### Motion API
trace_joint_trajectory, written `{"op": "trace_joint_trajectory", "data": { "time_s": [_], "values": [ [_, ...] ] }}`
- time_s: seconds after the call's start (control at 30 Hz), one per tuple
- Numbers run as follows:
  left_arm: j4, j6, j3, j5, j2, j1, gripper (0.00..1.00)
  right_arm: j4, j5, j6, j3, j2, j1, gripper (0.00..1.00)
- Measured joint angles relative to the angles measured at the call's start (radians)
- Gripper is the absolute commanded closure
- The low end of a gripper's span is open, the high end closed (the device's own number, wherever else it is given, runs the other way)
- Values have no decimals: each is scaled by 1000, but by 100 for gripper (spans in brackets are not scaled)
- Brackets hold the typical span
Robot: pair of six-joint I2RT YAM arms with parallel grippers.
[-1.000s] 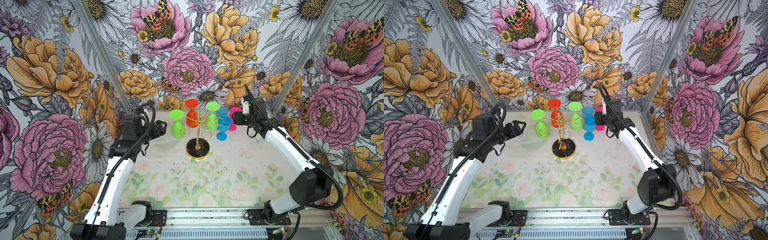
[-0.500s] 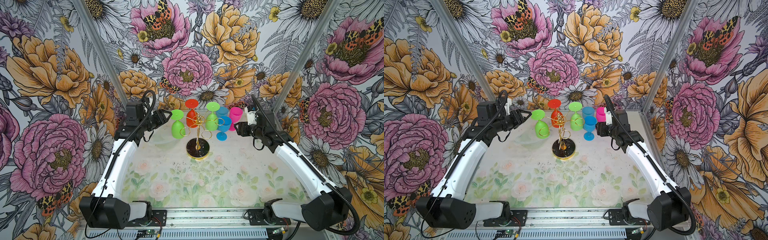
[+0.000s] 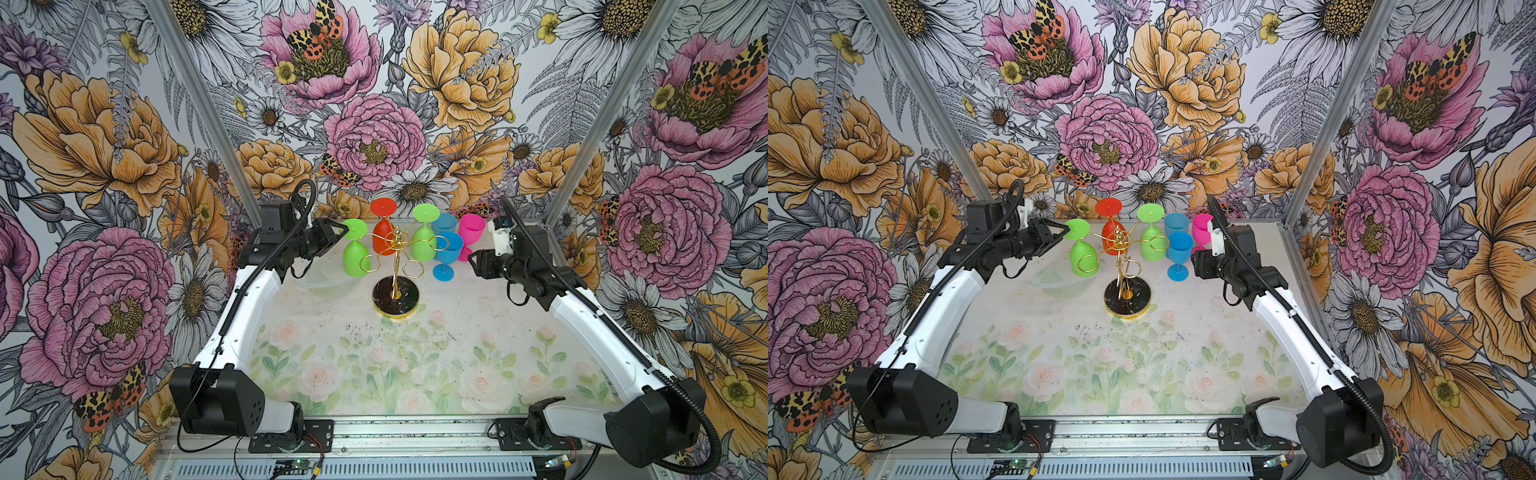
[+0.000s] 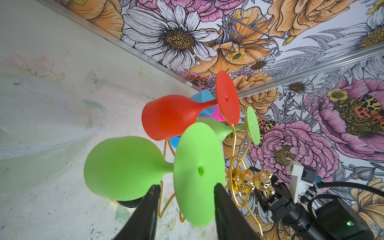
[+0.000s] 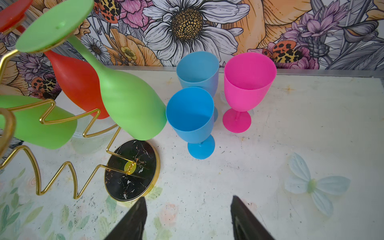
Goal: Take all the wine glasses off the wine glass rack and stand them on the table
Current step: 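Close the left gripper on the green glass base on the rack while the right withdraws, then pull the green glass off its hook with the left gripper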
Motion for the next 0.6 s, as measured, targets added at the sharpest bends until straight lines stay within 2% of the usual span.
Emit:
{"op": "trace_joint_trajectory", "data": {
  "time_s": [0.6],
  "values": [
    [0, -19, 6, 16, 16, 0, 81, 1, 0, 0, -13, -6, 0, 35]
  ]
}}
